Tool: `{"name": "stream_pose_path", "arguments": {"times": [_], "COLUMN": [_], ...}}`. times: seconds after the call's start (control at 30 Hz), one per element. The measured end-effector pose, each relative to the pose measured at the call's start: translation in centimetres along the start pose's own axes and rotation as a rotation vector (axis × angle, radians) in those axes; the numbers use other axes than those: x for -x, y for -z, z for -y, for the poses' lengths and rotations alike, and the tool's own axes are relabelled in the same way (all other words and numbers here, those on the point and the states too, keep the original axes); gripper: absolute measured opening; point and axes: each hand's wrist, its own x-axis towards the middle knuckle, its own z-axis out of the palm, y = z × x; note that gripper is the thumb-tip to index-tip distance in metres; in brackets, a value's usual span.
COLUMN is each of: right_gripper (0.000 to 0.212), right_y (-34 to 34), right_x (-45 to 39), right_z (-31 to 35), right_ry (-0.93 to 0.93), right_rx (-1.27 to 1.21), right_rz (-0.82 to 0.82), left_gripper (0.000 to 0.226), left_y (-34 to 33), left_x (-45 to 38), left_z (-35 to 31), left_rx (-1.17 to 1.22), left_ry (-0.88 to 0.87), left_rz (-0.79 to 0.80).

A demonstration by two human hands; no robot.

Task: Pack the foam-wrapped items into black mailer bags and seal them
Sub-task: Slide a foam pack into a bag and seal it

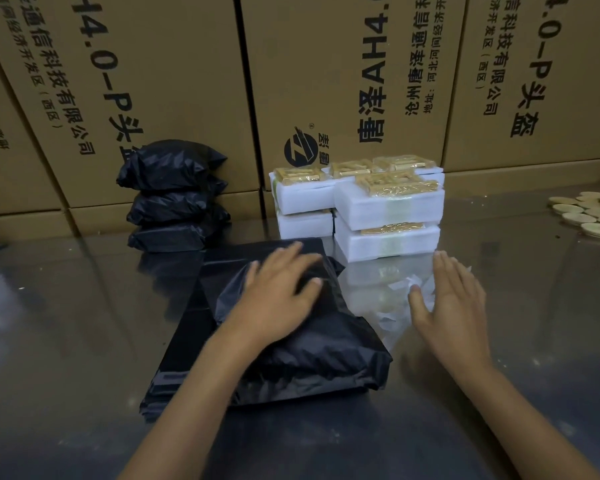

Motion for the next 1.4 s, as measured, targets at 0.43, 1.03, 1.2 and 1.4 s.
{"name": "stream_pose_path", "arguments": {"times": [0.43, 1.03, 1.2, 1.4], "right_gripper": [0.058, 0.055, 0.071, 0.085], "right_y": [0.0, -16.7, -23.7, -29.8], "right_x": [2.4, -15.7, -19.4, -17.9], "right_z": [7.3, 22.1, 24.5, 21.6], "right_ry": [-0.065, -0.213, -0.388, -0.661], "right_rx": [-0.418, -0.979, -1.025, -1.067], "right_rz": [0.608, 0.385, 0.498, 0.468], "left_gripper": [0.049, 0.066, 0.036, 0.067], "left_y": [-0.9, 0.6, -2.6, -5.1], "left_x": [-1.4, -11.9, -14.7, -19.7], "left_z": [5.4, 17.8, 19.6, 23.1], "left_rx": [1.156, 0.603, 0.092, 0.064], "left_ry": [0.849, 0.461, 0.328, 0.261], "left_rz": [-0.072, -0.632, -0.624, -0.069]}}
